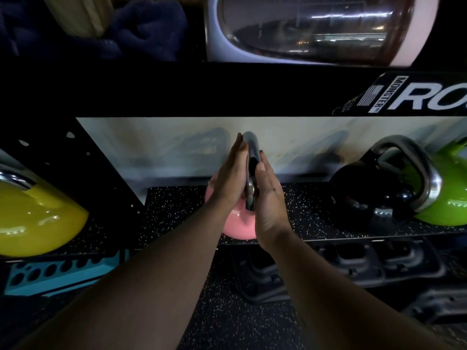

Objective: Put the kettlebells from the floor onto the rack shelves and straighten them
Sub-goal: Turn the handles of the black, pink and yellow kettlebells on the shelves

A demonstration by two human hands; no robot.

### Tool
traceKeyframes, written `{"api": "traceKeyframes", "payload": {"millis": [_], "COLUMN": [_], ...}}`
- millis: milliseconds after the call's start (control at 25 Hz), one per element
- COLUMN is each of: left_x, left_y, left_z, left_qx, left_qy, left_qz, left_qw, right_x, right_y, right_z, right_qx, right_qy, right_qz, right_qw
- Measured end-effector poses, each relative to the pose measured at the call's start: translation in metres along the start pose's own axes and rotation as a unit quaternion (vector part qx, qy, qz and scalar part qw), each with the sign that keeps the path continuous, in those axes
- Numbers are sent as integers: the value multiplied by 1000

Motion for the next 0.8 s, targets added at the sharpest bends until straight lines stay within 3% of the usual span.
{"api": "traceKeyframes", "payload": {"millis": [280, 560, 600, 680, 720, 800], "left_x": [2, 35, 46, 74, 90, 124], "left_y": [3, 22, 18, 10, 5, 1], "left_z": [-3, -28, -36, -55, -63, -80], "left_qx": [-6, -1, -15, -60, -75, -74], "left_qy": [-4, -38, -12, 39, 42, 31], "left_qz": [44, 205, 279, 475, 549, 613], "left_qw": [999, 978, 960, 877, 832, 786], "right_x": [4, 10, 9, 8, 8, 1], "right_y": [-2, -17, -23, -38, -44, -53], "right_z": [-1, -1, -1, -2, -2, -4], "right_qx": [27, 16, 24, 96, 151, 244], "right_qy": [-20, -53, -37, -6, 9, 1], "right_qz": [-117, -241, -283, -414, -488, -603], "right_qw": [993, 969, 958, 905, 860, 759]}}
Point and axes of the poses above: each hand's wrist, its own z-axis towards the middle knuckle, its own x-axis out of the back of the hand, y = z × x, the point moved 1 cm from there along z, towards the middle knuckle, and after that the axes turned 10 degrees about x, right-handed, at the moved point
